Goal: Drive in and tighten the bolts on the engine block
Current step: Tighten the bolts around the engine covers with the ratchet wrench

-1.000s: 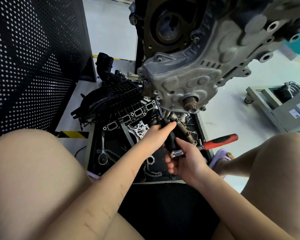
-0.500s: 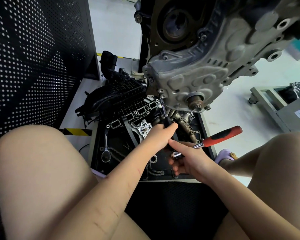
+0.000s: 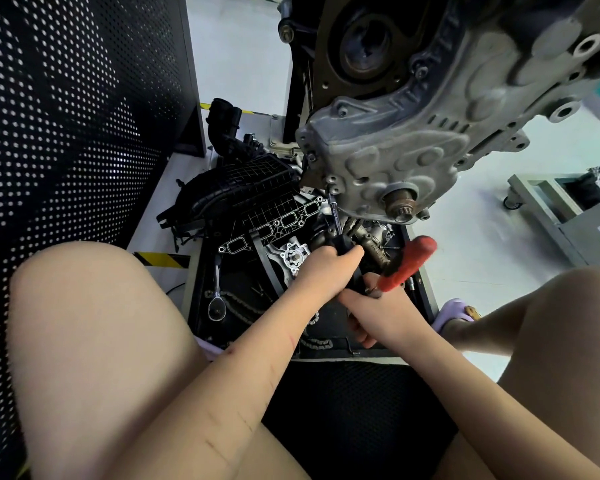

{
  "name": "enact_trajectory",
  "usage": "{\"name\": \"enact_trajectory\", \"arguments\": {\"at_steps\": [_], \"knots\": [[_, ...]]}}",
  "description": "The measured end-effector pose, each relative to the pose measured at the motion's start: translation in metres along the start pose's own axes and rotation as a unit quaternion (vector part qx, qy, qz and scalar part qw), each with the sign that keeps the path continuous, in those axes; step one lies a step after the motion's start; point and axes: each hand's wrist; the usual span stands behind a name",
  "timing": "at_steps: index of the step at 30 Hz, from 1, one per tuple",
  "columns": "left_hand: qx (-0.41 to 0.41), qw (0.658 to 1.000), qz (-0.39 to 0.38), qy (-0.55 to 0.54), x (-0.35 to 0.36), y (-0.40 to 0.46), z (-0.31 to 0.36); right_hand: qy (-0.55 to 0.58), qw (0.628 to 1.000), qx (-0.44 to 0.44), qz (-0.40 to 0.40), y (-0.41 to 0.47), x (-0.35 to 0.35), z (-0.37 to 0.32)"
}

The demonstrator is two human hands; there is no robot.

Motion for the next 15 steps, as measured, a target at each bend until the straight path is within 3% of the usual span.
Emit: {"name": "enact_trajectory", "arguments": {"at_steps": [4, 9, 15], "knots": [[-0.010, 0.998, -0.020, -0.057, -0.003, -0.004, 0.003, 0.130, 0.991, 0.038, -0.012, -0.001, 0.000, 0.001], [-0.024, 0.990, -0.043, -0.135, -0.004, -0.004, 0.004, 0.199, 0.979, 0.042, 0.010, -0.003, 0.002, 0.007], [0.002, 0.986, -0.077, -0.149, 0.000, -0.005, 0.002, 0.416, 0.896, 0.127, -0.091, -0.002, -0.006, 0.013]]}}
Point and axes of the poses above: each hand's wrist, its own y-axis towards the middle knuckle, its own x-axis out of the palm, z = x × y, and after that the axes turned 4 degrees about y, right-handed
